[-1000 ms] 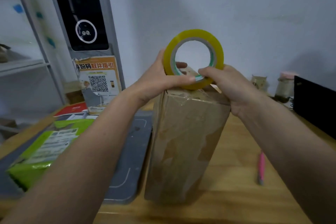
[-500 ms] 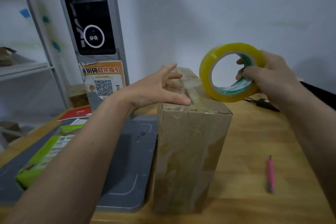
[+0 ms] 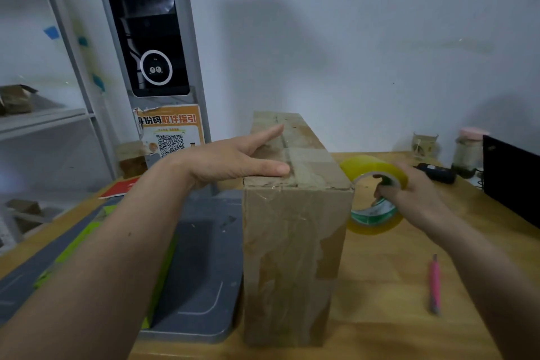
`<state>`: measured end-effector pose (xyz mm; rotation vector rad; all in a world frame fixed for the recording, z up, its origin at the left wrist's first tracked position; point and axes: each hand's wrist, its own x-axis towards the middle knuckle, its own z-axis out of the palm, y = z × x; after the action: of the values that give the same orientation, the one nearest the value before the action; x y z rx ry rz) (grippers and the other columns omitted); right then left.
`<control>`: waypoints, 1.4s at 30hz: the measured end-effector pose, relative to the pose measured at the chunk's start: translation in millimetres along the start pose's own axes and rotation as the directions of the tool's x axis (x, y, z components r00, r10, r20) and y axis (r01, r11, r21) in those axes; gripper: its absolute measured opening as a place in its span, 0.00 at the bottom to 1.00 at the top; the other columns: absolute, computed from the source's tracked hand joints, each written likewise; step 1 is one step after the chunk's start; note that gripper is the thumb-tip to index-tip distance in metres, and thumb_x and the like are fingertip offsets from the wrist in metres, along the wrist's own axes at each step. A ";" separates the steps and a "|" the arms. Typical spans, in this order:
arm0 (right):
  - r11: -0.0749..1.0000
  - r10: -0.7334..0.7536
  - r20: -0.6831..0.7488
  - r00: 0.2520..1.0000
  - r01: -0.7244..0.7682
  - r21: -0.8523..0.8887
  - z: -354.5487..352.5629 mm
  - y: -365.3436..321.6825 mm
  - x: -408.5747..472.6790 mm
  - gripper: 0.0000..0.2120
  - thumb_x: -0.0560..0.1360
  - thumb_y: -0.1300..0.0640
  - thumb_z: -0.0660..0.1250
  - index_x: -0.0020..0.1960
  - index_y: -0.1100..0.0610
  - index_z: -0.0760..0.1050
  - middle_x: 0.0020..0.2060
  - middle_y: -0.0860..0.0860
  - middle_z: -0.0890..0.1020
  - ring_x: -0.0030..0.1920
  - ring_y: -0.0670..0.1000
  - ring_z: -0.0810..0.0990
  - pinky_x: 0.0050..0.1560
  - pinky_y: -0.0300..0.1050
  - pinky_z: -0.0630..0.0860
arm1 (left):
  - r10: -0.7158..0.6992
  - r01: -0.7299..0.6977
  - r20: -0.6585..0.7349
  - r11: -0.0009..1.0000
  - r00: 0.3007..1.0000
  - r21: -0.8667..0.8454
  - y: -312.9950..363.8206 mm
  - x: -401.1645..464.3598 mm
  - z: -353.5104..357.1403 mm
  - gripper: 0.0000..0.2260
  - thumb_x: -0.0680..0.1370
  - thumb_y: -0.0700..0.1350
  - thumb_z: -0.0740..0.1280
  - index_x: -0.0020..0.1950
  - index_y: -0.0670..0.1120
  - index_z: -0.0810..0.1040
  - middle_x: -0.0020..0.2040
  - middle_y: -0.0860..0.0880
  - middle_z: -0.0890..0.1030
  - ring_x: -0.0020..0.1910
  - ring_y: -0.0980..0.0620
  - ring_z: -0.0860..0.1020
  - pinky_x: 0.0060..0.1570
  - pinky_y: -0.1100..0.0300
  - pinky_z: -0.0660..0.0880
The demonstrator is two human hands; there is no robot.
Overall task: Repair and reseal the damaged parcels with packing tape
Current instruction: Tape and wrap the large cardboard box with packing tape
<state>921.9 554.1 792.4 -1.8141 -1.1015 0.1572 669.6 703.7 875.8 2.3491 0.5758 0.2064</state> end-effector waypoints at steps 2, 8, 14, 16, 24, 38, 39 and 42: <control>1.000 -0.029 0.008 1.000 0.029 -0.003 8.4 -2.2 -1.1 0.08 0.73 0.68 0.66 0.42 0.56 0.73 0.40 0.54 0.77 0.43 0.53 0.75 0.38 0.45 0.68 | -0.113 0.095 0.057 0.960 0.992 0.262 15.9 -3.2 -1.2 0.48 0.66 0.78 0.60 0.79 0.59 0.47 0.80 0.60 0.45 0.78 0.60 0.46 0.77 0.53 0.45; 0.998 -0.060 -0.022 0.998 0.059 -0.013 11.8 -8.9 -1.3 0.10 0.75 0.67 0.64 0.50 0.54 0.73 0.40 0.51 0.77 0.42 0.50 0.74 0.36 0.39 0.66 | -0.247 0.172 0.034 0.761 0.968 0.625 59.9 10.3 28.7 0.53 0.63 0.76 0.46 0.80 0.47 0.42 0.80 0.49 0.41 0.79 0.50 0.40 0.76 0.49 0.43; 0.997 -0.047 -0.012 0.999 0.047 -0.056 7.0 -7.8 -0.1 0.10 0.74 0.66 0.64 0.51 0.54 0.73 0.43 0.52 0.77 0.45 0.54 0.75 0.39 0.47 0.68 | -0.188 0.087 0.102 0.784 0.977 0.614 76.1 18.7 42.8 0.43 0.73 0.73 0.54 0.80 0.54 0.40 0.80 0.52 0.38 0.78 0.54 0.37 0.77 0.48 0.40; 0.997 -0.047 -0.001 0.999 0.047 -0.053 7.6 -8.9 -1.6 0.08 0.74 0.66 0.65 0.49 0.55 0.73 0.42 0.53 0.76 0.43 0.53 0.74 0.37 0.46 0.67 | -0.180 0.093 0.077 0.775 0.981 0.625 76.2 15.1 46.3 0.43 0.73 0.73 0.56 0.80 0.56 0.40 0.80 0.51 0.38 0.78 0.52 0.38 0.77 0.47 0.41; 0.985 0.017 -0.020 1.000 -0.013 0.175 29.4 -14.5 -17.9 0.10 0.73 0.63 0.67 0.50 0.51 0.72 0.41 0.49 0.76 0.41 0.48 0.75 0.36 0.45 0.71 | -0.293 0.352 -0.196 0.764 0.936 0.541 46.8 -19.6 40.9 0.55 0.55 0.83 0.53 0.78 0.64 0.41 0.80 0.52 0.40 0.79 0.45 0.41 0.75 0.37 0.47; 0.326 0.362 0.339 0.869 -0.458 0.827 103.6 -46.5 -65.5 0.07 0.75 0.52 0.68 0.46 0.55 0.79 0.38 0.53 0.84 0.42 0.52 0.82 0.42 0.45 0.77 | -0.021 0.144 -0.558 0.974 0.829 0.178 15.7 -39.6 35.6 0.53 0.56 0.71 0.71 0.77 0.59 0.56 0.73 0.55 0.59 0.72 0.49 0.61 0.67 0.47 0.68; 0.319 0.357 0.329 0.875 -0.445 0.837 101.7 -47.1 -65.4 0.06 0.75 0.52 0.68 0.46 0.55 0.79 0.38 0.53 0.83 0.42 0.51 0.81 0.38 0.43 0.77 | -0.012 0.120 -0.576 0.981 0.818 0.150 15.4 -39.8 35.2 0.53 0.56 0.69 0.74 0.77 0.60 0.56 0.71 0.55 0.60 0.69 0.49 0.63 0.65 0.50 0.69; 0.317 0.353 0.263 0.898 -0.379 0.870 89.3 -50.3 -59.6 0.07 0.75 0.54 0.67 0.50 0.56 0.79 0.41 0.53 0.84 0.42 0.51 0.81 0.33 0.39 0.76 | -0.020 0.059 -0.616 0.997 0.787 0.044 12.4 -36.5 38.1 0.49 0.60 0.64 0.78 0.76 0.62 0.57 0.66 0.56 0.60 0.66 0.50 0.65 0.61 0.55 0.68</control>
<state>808.5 575.6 764.8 -0.9611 -0.3683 0.8980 653.0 655.9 856.2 2.2997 0.9485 0.9788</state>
